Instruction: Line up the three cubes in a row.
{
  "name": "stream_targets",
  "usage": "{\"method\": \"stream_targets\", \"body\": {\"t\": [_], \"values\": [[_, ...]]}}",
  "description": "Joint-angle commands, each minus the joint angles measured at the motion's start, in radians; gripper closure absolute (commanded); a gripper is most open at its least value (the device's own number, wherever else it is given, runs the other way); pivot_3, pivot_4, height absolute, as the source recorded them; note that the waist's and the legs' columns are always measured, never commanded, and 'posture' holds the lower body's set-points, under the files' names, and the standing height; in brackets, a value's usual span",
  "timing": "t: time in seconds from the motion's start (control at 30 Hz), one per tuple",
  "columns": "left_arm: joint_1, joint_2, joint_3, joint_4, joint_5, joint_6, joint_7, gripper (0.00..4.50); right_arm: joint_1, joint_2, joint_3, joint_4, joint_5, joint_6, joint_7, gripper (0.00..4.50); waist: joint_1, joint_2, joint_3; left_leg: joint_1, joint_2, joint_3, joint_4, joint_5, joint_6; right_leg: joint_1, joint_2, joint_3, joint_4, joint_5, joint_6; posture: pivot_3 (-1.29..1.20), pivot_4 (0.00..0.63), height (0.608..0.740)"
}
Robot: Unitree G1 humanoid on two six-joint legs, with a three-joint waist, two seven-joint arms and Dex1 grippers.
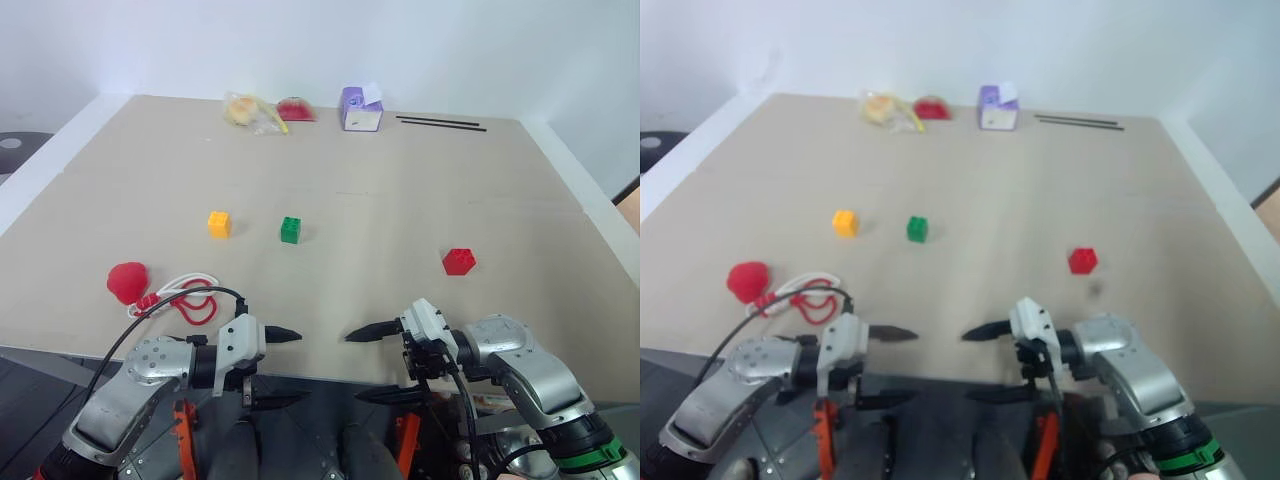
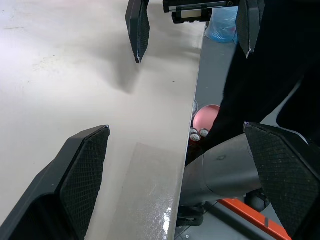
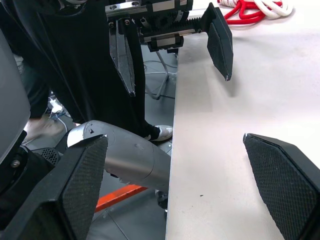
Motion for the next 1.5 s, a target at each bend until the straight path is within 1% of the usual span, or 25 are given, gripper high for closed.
{"method": "stream_targets", "body": {"t": [0.03, 0.57, 0.7, 0.73, 0.87, 0.93, 1.03, 1.1, 1.17, 1.23, 1.3, 1.43, 1.5], "values": [[-0.009, 0.0, -0.002, -0.028, -0.001, -0.029, -0.014, 0.06, -0.007, 0.004, -0.011, -0.012, 0.005, -0.014, 0.008, 0.0, 0.0, 0.0, 0.0, 0.0, 0.0, 0.0, 0.0, 0.0, 0.0, 0.0, 0.0, 0.0, 0.0, 0.0, 0.0, 0.0, 0.15, 0.74], [-0.032, -0.004, -0.007, 0.008, 0.008, -0.07, -0.053, 0.06, -0.009, 0.017, -0.012, -0.011, -0.003, -0.02, 0.005, 0.0, 0.0, 0.0, 0.0, 0.0, 0.0, 0.0, 0.0, 0.0, 0.0, 0.0, 0.0, 0.0, 0.0, 0.0, 0.0, 0.0, 0.15, 0.74], [-0.033, -0.003, 0.006, 0.005, 0.016, -0.063, -0.03, 0.06, -0.01, 0.02, -0.015, -0.017, 0.005, -0.018, 0.005, 0.0, 0.0, 0.0, 0.0, 0.0, 0.0, 0.0, 0.0, 0.0, 0.0, 0.0, 0.0, 0.0, 0.0, 0.0, 0.0, 0.0, 0.15, 0.74], [-0.036, -0.003, 0.017, 0.003, 0.019, -0.053, -0.013, 0.06, -0.013, 0.022, -0.022, -0.024, 0.017, -0.011, 0.004, 0.0, 0.0, 0.0, 0.0, 0.0, 0.0, 0.0, 0.0, 0.0, 0.0, 0.0, 0.0, 0.0, 0.0, 0.0, 0.0, 0.0, 0.15, 0.74], [-0.054, -0.001, 0.157, -0.057, -0.091, 0.108, 0.105, 0.06, -0.087, 0.056, -0.086, -0.048, 0.102, 0.055, -0.053, 0.0, -0.002, 0.0, 0.0, 0.0, 0.0, 0.0, 0.0, 0.0, 0.0, 0.0, 0.0, 0.0, 0.0, 0.0, -0.001, 0.0, 0.15, 0.74], [-0.054, 0.013, 0.202, -0.08, -0.113, 0.152, 0.136, 0.06, -0.119, 0.069, -0.102, -0.045, 0.118, 0.069, -0.074, 0.0, -0.002, 0.0, 0.0, 0.0, 0.0, 0.0, 0.0, 0.0, 0.0, 0.0, 0.0, 0.0, 0.001, 0.001, -0.001, 0.0, 0.15, 0.74], [-0.025, 0.081, 0.345, -0.1, -0.128, 0.214, 0.178, 0.06, -0.212, 0.105, -0.116, -0.025, 0.121, 0.078, -0.121, 0.0, -0.003, -0.001, 0.0, 0.001, 0.0, 0.0, 0.0, 0.0, 0.0, 0.0, 0.0, 0.0, 0.002, 0.001, -0.001, 0.0, 0.15, 0.74], [0.002, 0.145, 0.456, -0.077, -0.144, 0.231, 0.16, 0.06, -0.27, 0.127, -0.113, -0.005, 0.113, 0.083, -0.139, 0.0, -0.006, -0.001, 0.0, 0.001, 0.0, 0.0, 0.0, 0.0, 0.0, -0.001, 0.001, 0.0, 0.002, 0.001, -0.001, 0.0, 0.15, 0.74], [0.02, 0.205, 0.533, -0.029, -0.142, 0.237, 0.138, 0.06, -0.316, 0.132, -0.101, 0.015, 0.106, 0.102, -0.142, 0.0, -0.004, -0.001, 0.0, 0.001, 0.001, 0.0, -0.001, 0.001, 0.001, -0.001, 0.001, 0.0, 0.003, 0.001, -0.001, 0.0, 0.15, 0.74], [0.045, 0.263, 0.558, 0.027, -0.1, 0.209, 0.105, 0.06, -0.354, 0.134, -0.089, 0.037, 0.097, 0.108, -0.13, 0.0, 0.002, -0.001, 0.0, 0.001, 0.001, -0.001, -0.001, 0.001, 0.001, -0.003, 0.0, -0.001, 0.002, 0.0, -0.001, 0.0, 0.15, 0.74], [0.038, 0.294, 0.555, 0.091, -0.058, 0.168, 0.093, 0.06, -0.403, 0.144, -0.09, 0.07, 0.101, 0.112, -0.12, 0.0, 0.0, -0.001, 0.0, 0.0, 0.0, 0.0, -0.001, -0.002, -0.002, -0.003, 0.0, -0.001, 0.001, -0.003, -0.002, 0.0, 0.15, 0.74], [0.005, 0.296, 0.528, 0.149, -0.029, 0.133, 0.089, 0.06, -0.442, 0.153, -0.09, 0.104, 0.093, 0.105, -0.113, 0.0, 0.001, -0.001, 0.0, 0.0, 0.001, 0.0, -0.002, -0.002, -0.001, -0.004, 0.0, -0.002, 0.002, -0.002, -0.002, 0.0, 0.15, 0.74], [-0.014, 0.289, 0.49, 0.179, -0.002, 0.116, 0.086, 0.06, -0.447, 0.154, -0.091, 0.108, 0.09, 0.105, -0.113, 0.0, 0.001, -0.001, 0.0, 0.0, 0.001, 0.0, -0.002, -0.002, -0.001, -0.003, 0.0, -0.002, 0.002, -0.003, -0.002, 0.0, 0.15, 0.74]]}}
